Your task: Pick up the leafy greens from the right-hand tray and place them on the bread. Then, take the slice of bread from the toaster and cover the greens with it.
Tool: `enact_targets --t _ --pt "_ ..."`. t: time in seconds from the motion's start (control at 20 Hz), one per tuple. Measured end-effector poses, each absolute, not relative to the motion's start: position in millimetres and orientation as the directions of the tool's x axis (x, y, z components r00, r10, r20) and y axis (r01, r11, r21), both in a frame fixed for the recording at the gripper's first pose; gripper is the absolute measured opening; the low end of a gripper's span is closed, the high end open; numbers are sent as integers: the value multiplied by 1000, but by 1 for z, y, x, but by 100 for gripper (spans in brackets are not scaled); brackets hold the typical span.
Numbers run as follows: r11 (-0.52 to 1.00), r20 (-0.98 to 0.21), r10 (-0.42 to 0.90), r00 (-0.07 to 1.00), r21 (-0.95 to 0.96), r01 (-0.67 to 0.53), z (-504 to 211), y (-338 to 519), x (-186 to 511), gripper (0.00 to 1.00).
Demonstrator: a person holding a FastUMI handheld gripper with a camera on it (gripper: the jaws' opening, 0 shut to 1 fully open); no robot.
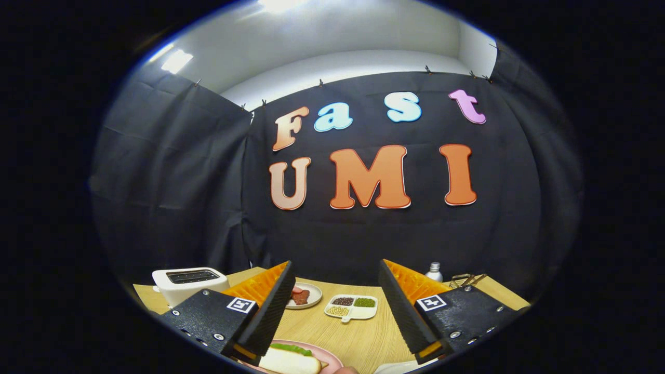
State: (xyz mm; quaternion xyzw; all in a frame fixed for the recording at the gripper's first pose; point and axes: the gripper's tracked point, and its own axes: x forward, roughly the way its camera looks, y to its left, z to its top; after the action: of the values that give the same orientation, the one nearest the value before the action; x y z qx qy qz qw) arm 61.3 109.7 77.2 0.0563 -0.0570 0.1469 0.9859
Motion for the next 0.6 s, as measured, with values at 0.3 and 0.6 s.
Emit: enact_targets --t 0.3,0.6 --pt "961 182 260 948 42 -272 87 111 57 97" --pt "969 204 233 951 38 -245 86 99 56 97"
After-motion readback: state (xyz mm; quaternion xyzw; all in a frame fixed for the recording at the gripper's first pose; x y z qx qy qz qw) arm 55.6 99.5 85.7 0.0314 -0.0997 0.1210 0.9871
